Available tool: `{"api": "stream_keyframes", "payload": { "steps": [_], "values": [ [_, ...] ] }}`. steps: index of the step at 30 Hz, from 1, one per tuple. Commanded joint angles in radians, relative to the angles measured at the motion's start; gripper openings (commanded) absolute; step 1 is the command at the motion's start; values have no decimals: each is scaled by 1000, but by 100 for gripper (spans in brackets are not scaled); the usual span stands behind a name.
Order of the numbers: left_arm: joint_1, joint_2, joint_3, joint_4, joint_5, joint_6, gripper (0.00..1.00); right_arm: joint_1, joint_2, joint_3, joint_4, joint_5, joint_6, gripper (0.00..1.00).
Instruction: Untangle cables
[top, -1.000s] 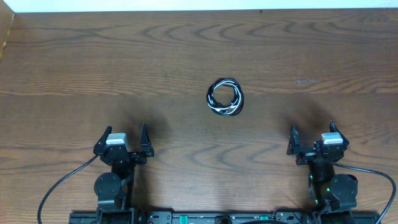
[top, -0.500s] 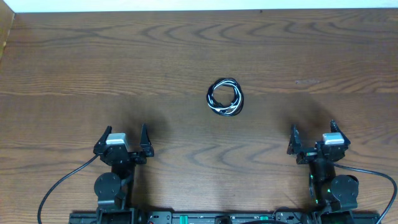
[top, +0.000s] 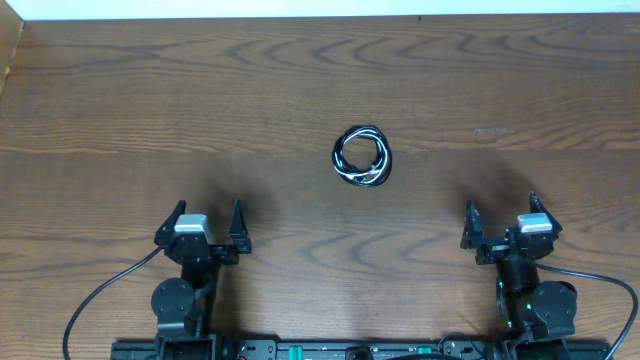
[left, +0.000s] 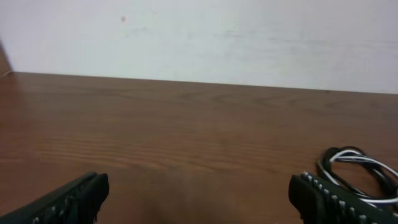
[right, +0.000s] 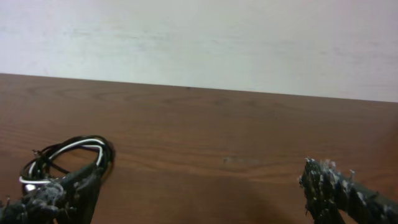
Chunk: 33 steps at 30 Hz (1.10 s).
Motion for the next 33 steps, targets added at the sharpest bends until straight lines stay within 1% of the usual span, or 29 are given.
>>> {"api": "stream_keyframes", "payload": {
  "steps": [1, 3, 6, 10, 15, 17, 18, 19, 22, 25, 28, 30, 33],
  "values": [
    [3, -6, -13, 3, 62, -9, 98, 7, -5, -2, 9, -51, -11, 99],
    [3, -6, -13, 15, 63, -47, 98, 7, -5, -2, 17, -75, 1, 99],
    [3, -6, -13, 26, 72, -105, 98, 7, -5, -2, 37, -79, 63, 99],
    [3, -6, -13, 55, 151, -105, 98, 7, -5, -2, 47, -79, 111, 99],
    [3, -6, -13, 69, 192, -112, 98, 7, -5, -2, 50, -101, 113, 99],
    [3, -5, -13, 87, 231, -112, 98, 7, -5, -2, 55, -119, 113, 99],
    [3, -4, -13, 92, 249, -112, 96, 7, -5, -2, 58, -126, 113, 99],
    [3, -1, -13, 101, 267, -112, 98, 7, -5, -2, 62, -133, 120, 99],
    [-2, 22, -13, 144, 317, -112, 98, 7, 0, -2, 74, -147, 150, 99],
    [-27, 68, -13, 215, 323, -124, 98, 7, 20, -2, 100, -163, 154, 99],
    [-66, 158, -13, 321, 320, -123, 98, 7, 75, -2, 176, -186, 154, 99],
    [-89, 232, -13, 412, 319, -122, 98, 7, 117, -2, 249, -204, 153, 99],
    [-117, 373, -13, 591, 319, -123, 98, 7, 207, -2, 394, -215, 153, 99]
  ]
}}
